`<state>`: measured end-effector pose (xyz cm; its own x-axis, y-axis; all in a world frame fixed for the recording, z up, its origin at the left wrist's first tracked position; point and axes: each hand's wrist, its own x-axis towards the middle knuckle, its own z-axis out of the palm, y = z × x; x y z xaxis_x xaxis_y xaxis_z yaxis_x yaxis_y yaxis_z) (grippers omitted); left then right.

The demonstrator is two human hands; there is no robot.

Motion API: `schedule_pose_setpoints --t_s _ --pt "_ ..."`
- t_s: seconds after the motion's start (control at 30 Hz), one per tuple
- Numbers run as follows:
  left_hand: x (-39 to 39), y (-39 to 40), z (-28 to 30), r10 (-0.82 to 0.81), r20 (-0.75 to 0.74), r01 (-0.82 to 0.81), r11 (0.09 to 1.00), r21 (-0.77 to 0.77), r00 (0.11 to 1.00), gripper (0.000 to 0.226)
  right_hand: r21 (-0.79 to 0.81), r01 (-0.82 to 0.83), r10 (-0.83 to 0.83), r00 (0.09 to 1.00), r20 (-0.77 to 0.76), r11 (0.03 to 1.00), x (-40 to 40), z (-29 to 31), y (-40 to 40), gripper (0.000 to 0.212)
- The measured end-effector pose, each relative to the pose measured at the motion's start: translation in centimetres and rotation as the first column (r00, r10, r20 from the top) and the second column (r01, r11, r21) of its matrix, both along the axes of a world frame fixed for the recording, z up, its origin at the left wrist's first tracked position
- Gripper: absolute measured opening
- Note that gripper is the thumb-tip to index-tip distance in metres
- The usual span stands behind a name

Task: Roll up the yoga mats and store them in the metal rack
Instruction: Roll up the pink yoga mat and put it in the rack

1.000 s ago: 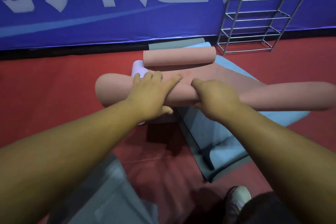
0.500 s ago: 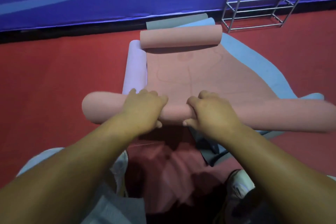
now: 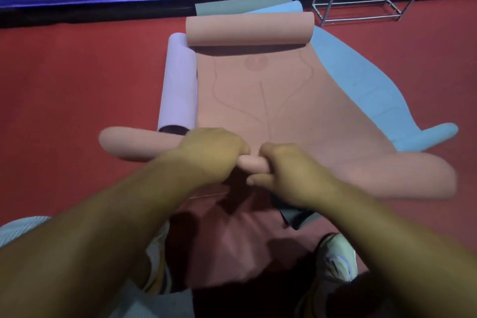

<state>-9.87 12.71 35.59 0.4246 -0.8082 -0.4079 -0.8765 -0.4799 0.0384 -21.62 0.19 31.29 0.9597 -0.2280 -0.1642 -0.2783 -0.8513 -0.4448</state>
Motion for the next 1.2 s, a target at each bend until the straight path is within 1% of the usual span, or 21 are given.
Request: schedule_pose_setpoints --t_s 0.07,0.1,0.13,0.2,0.23,0.3,0.37,0.43,0.5,0.57,0.6,0.67,0.7,0.77,0.83,0.93,1.0,1.03,1.1,1.13,1.2 --pt "1.0 0.7 1.6 0.033 0.045 -0.038 0.994 0.099 0.998 0.016 0.192 0.019 -0.032 0.997 0.065 0.981 0.5 -0.7 1.8 0.037" --pt "1.6 1.2 2.0 0.025 0.076 -0.034 0.991 0.129 0.997 0.015 0.239 0.016 -0.04 0.994 0.097 0.971 0.9 -0.7 2.4 0.037" --pt "2.2 1.7 2.3 0.016 0.095 -0.03 0.989 0.147 0.995 0.015 0.245 0.0 -0.032 0.991 0.129 0.97 1.2 -0.5 2.7 0.039" --pt "3.0 2.1 1.9 0.019 0.08 -0.031 0.988 0.15 0.997 0.012 0.144 -0.05 0.029 0.989 0.143 0.988 1.8 0.4 2.3 0.045" --pt "3.1 2.2 1.4 0.021 0.046 -0.027 0.989 0.142 0.999 0.011 0.049 -0.076 0.07 0.991 0.115 0.996 2.0 0.7 1.9 0.048" --pt "2.9 2.0 -0.3 0.003 -0.047 0.002 0.992 0.125 0.999 0.02 -0.142 -0.105 0.11 0.993 0.031 0.984 2.0 1.2 1.1 0.051" --pt "2.9 1.7 -2.2 0.002 -0.134 0.007 0.998 0.068 0.991 0.028 -0.262 -0.107 0.096 0.994 -0.052 0.959 1.8 1.4 0.1 0.055" --pt "3.0 1.6 -3.8 0.031 -0.174 -0.029 0.999 0.014 0.984 0.03 -0.278 -0.095 0.067 0.992 -0.11 0.956 1.5 1.4 -0.8 0.058" --pt "3.0 1.4 -5.0 0.038 -0.171 -0.051 0.996 -0.069 0.985 0.046 -0.237 -0.071 0.046 0.993 -0.109 0.969 1.3 1.2 -1.8 0.052" --pt "2.4 1.1 -5.8 0.037 -0.151 -0.069 0.975 -0.212 0.988 0.066 -0.237 -0.054 0.033 0.995 -0.094 0.97 1.1 0.9 -2.5 0.041" --pt "2.0 1.0 -6.0 0.04 -0.133 -0.078 0.952 -0.297 0.99 0.07 -0.244 -0.05 0.026 0.995 -0.1 0.969 0.9 0.7 -2.8 0.036" --pt "1.3 0.9 -6.8 0.023 -0.05 -0.043 0.888 -0.458 0.999 0.066 -0.227 -0.041 0.018 0.995 -0.103 0.973 0.4 0.5 -3.5 0.033" --pt "1.1 1.0 -7.2 0.022 -0.016 -0.027 0.86 -0.51 1.0 0.061 -0.208 -0.031 0.013 0.996 -0.087 0.978 0.2 0.4 -3.9 0.037" --pt "0.9 0.9 -7.6 0.039 -0.031 -0.05 0.825 -0.562 0.999 0.054 -0.181 -0.008 0.001 0.999 -0.043 0.983 -0.2 0.2 -4.3 0.049" --pt "0.6 0.7 -7.7 0.064 -0.103 -0.109 0.843 -0.527 0.993 0.047 -0.178 -0.011 0.01 1.0 -0.011 0.984 -0.5 -0.3 -4.0 0.05" --pt "0.3 0.4 -8.2 0.095 -0.141 -0.148 0.89 -0.432 0.985 0.04 -0.27 -0.076 0.064 0.997 -0.053 0.96 -0.6 -1.4 -3.2 0.042" --pt "0.1 0.0 -8.0 0.128 -0.172 -0.188 0.897 -0.4 0.977 0.038 -0.284 -0.063 0.046 0.997 -0.067 0.957 -0.5 -1.8 -3.3 0.037" --pt "0.1 -0.2 -8.0 0.135 -0.183 -0.199 0.898 -0.393 0.974 0.036 -0.284 -0.053 0.042 0.998 -0.046 0.957 -0.4 -1.9 -3.2 0.031" --pt "0.3 -0.4 -7.9 0.142 -0.204 -0.214 0.893 -0.395 0.969 0.033 -0.328 -0.04 0.046 0.999 0.011 0.944 -0.3 -1.7 -3.1 0.015" --pt "0.3 -0.4 -7.9 0.134 -0.199 -0.207 0.887 -0.414 0.971 0.032 -0.364 -0.036 0.043 0.999 0.01 0.931 -0.3 -1.5 -2.9 0.011" --pt "0.3 -0.4 -8.2 0.084 -0.105 -0.125 0.862 -0.491 0.991 0.034 -0.418 -0.029 0.012 0.999 -0.043 0.908 -0.2 -1.1 -2.8 0.013"
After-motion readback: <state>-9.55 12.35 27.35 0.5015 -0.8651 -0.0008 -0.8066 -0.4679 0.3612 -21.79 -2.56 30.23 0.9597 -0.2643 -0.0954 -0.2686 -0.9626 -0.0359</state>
